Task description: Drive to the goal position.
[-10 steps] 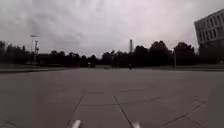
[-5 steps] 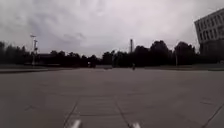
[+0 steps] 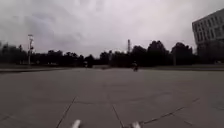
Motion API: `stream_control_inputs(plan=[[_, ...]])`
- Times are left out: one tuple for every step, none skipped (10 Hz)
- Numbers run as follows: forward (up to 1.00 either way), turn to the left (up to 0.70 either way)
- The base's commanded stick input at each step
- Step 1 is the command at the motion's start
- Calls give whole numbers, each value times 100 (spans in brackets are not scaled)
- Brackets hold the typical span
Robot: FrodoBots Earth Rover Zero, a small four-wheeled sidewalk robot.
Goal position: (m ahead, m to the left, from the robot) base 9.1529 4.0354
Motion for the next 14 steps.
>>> stream_control_inputs(plan=[[70,0],[70,0],[70,0],[70,0],[70,0],[70,0],[70,0],[70,0],[70,0],[70,7],[70,10],[70,0],[70,0],[70,0]])
